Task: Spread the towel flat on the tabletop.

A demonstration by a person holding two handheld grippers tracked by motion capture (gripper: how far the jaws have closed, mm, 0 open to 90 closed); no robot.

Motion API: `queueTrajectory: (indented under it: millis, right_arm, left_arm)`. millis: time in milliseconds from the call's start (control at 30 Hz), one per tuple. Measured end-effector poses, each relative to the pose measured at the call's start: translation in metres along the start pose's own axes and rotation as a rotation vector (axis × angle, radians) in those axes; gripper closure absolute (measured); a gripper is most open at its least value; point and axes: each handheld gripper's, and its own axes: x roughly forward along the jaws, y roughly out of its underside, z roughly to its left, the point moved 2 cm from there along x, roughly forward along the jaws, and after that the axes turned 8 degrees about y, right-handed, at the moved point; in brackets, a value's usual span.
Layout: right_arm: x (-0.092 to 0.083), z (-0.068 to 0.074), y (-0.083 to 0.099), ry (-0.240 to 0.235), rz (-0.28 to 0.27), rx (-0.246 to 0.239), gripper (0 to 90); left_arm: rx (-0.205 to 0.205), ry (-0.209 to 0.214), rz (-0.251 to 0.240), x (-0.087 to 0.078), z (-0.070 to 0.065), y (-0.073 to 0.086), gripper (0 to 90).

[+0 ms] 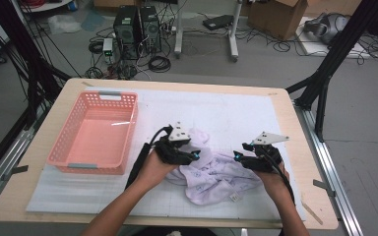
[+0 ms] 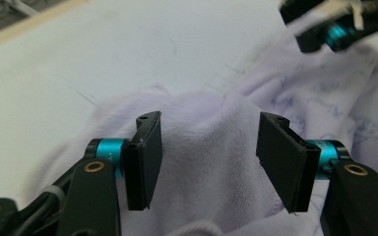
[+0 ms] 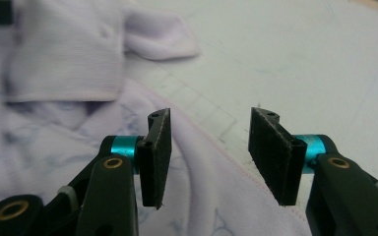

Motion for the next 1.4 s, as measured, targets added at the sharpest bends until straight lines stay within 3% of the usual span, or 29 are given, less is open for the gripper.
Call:
queueTrajectory:
  millis: [67,133,167,200,233,333,433,600,733,800,833,933,1067,1200,1333,1400]
  right_arm:
    - [0.006,-0.001,0.004,0.016,0.020,0.008,50.5]
    - [0.008,-0.003,0.010,0.018,0.036,0.006,50.6]
    - [0.008,-0.004,0.012,0.015,0.032,0.011,50.7]
    - [0.008,-0.005,0.013,0.011,0.031,0.020,50.6]
    - [0.008,-0.006,0.015,0.004,0.031,0.027,50.3]
    - [0.010,-0.007,0.017,-0.010,0.036,0.033,50.0]
    - [0.013,-0.005,0.015,-0.029,0.025,0.041,51.0]
    - [0.026,0.006,0.002,-0.060,0.025,0.003,52.4]
    - [0.050,0.024,-0.008,-0.092,0.064,-0.045,54.5]
    - [0.064,0.036,-0.008,-0.087,0.117,-0.115,58.3]
    - [0.064,0.038,-0.009,-0.078,0.101,-0.130,65.3]
    - [0.061,0.038,-0.008,-0.114,0.122,-0.133,83.7]
    - [0.046,0.034,-0.001,-0.059,0.160,-0.208,86.0]
    - [0.020,0.009,0.018,0.042,0.197,-0.220,86.0]
    - [-0.011,-0.020,0.042,0.112,0.201,-0.131,86.0]
    - [-0.026,-0.030,0.053,0.165,0.223,-0.127,86.0]
  left_arm:
    - [0.017,0.002,0.020,0.012,-0.004,0.000,43.0]
    - [0.061,-0.010,0.052,0.022,-0.009,0.000,45.4]
    - [0.080,-0.011,0.073,0.025,-0.011,0.000,53.0]
    - [0.111,-0.023,0.113,0.029,-0.012,0.002,68.7]
    - [0.110,-0.027,0.124,0.031,-0.012,0.004,80.6]
    - [0.077,-0.018,0.091,0.022,-0.009,0.002,84.2]
    - [0.021,0.007,-0.012,0.000,-0.005,0.004,84.3]
    - [-0.058,-0.043,-0.127,-0.046,0.012,0.021,83.6]
    - [-0.112,-0.064,-0.156,-0.071,0.029,0.029,83.6]
    - [-0.132,-0.079,-0.172,-0.080,0.035,0.033,83.6]
    - [-0.140,-0.088,-0.173,-0.082,0.037,0.035,83.6]
    - [-0.160,-0.106,-0.185,-0.086,0.041,0.037,83.6]
    - [-0.160,-0.100,-0.183,-0.088,0.040,0.036,83.5]
    - [-0.147,-0.103,-0.171,-0.085,0.036,0.034,83.4]
    - [-0.144,-0.100,-0.158,-0.079,0.035,0.034,83.3]
    - [-0.142,-0.107,-0.153,-0.078,0.035,0.034,83.3]
